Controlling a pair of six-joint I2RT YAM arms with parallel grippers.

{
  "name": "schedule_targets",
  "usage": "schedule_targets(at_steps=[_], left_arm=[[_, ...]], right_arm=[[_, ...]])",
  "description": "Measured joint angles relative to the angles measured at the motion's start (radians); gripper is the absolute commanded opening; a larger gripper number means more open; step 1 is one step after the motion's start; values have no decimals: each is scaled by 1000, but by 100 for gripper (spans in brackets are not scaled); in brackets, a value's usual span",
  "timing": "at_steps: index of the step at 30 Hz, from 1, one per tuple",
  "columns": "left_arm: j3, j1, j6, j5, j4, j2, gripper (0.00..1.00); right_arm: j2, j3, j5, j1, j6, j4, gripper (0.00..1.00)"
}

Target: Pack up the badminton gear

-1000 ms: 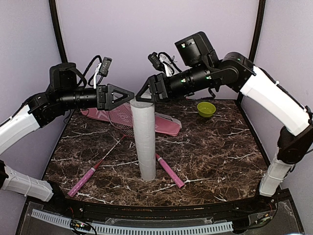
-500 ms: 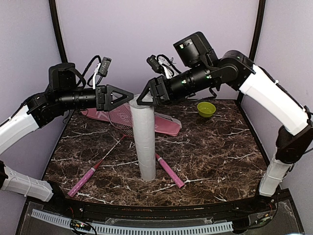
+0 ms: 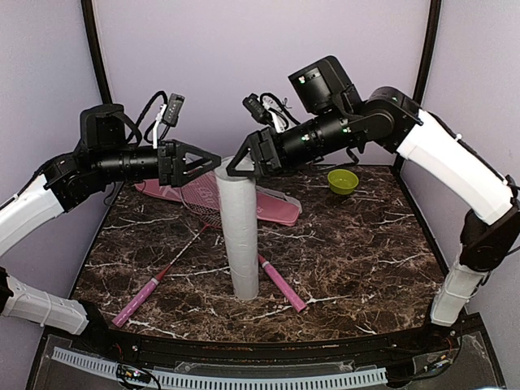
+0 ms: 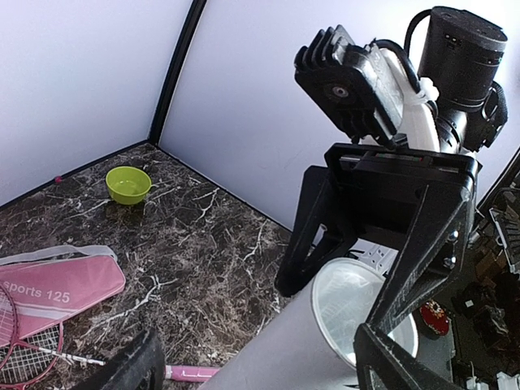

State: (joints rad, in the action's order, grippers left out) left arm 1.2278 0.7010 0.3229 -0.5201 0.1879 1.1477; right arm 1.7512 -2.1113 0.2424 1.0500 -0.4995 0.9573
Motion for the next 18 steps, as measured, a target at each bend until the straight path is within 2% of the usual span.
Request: schedule_targets(at_steps=[6, 14, 18], left_arm=[[0, -2, -33, -13, 0, -3, 82], [0, -3, -40, -15, -3, -5, 82], [0, -3, -40, -17, -3, -5, 82]], right_arm=[[-11, 24, 4, 0, -8, -27, 57], [51, -131, -58, 0, -19, 79, 61], [43, -133, -84, -12, -31, 78, 61]])
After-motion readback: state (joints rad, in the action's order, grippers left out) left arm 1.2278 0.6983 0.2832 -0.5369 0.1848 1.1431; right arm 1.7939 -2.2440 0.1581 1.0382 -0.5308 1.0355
